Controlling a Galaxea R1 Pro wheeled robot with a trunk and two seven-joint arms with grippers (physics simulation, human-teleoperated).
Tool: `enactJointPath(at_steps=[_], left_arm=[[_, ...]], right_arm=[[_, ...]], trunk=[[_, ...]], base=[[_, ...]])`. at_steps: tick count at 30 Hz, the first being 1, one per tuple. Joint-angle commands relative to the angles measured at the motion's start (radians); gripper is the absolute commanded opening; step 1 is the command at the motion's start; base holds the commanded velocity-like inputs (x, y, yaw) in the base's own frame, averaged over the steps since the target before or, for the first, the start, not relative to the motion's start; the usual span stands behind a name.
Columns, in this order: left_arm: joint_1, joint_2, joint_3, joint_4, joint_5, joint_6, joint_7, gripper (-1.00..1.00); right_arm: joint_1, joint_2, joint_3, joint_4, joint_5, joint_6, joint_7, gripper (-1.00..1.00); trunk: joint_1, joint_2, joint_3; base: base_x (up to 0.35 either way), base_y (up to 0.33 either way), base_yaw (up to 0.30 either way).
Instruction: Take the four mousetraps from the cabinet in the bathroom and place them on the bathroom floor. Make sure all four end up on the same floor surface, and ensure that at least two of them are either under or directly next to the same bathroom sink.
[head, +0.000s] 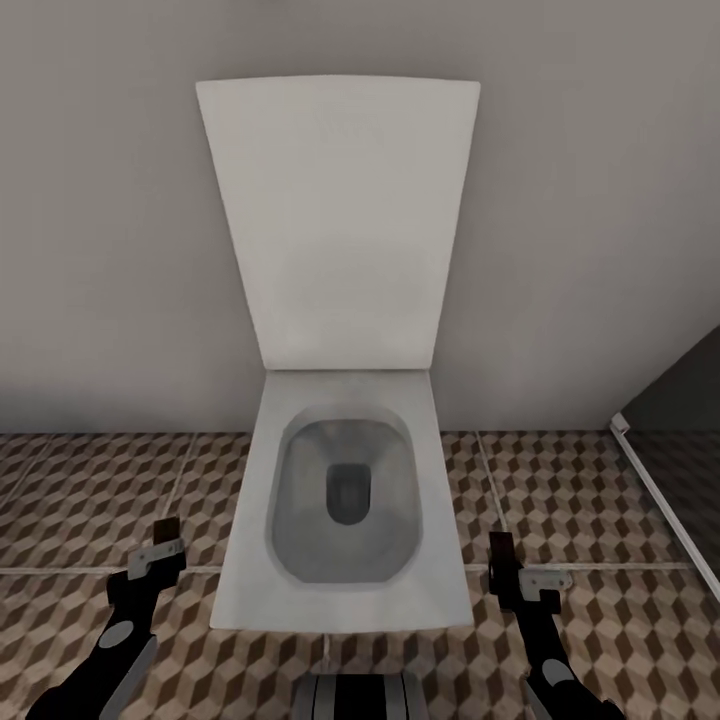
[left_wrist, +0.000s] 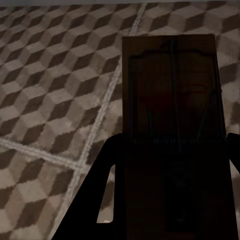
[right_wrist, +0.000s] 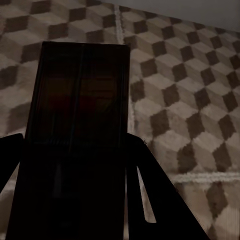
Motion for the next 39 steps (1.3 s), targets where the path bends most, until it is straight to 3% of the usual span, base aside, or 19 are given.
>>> enactJointPath(at_steps=[1,14,20,27,39], left_arm=[[-0.001,0.002,-0.008,0.001,0.009,-0.005,0.011,-1.00],[-0.001,0.002,-0.008,0.001,0.010,-0.005,0.011,-1.00],[-0.001,0.002,-0.008,0.001,0.010,-0.007,0.007,-1.00],[-0.001,0.011,-0.006,0.001,0.010,-0.013,0.008,-1.00],[-0.001,0.016,-0.004,0.003,0.010,-0.016,0.013,-1.00]], right_arm=[[-0.001,0.000,0.003,0.001,0.007,-0.001,-0.007,-1.00],[-0.001,0.000,0.003,0.001,0.008,-0.001,-0.007,-1.00],[-0.001,0.000,-0.006,0.001,0.009,-0.017,-0.014,-1.00],[-0.001,0.000,-0.007,0.001,0.003,-0.104,-0.018,-1.00],[-0.001,0.000,-0.007,0.002,0.002,-0.116,-0.019,-1.00]], trunk=[[0.000,-0.001,-0.005],[0.006,-0.004,-0.055],[0.006,-0.004,-0.055],[0.006,-0.004,-0.055],[0.011,-0.006,-0.101]], base=[[0.000,0.000,0.000],[0.000,0.000,0.000],[0.000,0.000,0.000],[0.000,0.000,0.000],[0.000,0.000,0.000]])
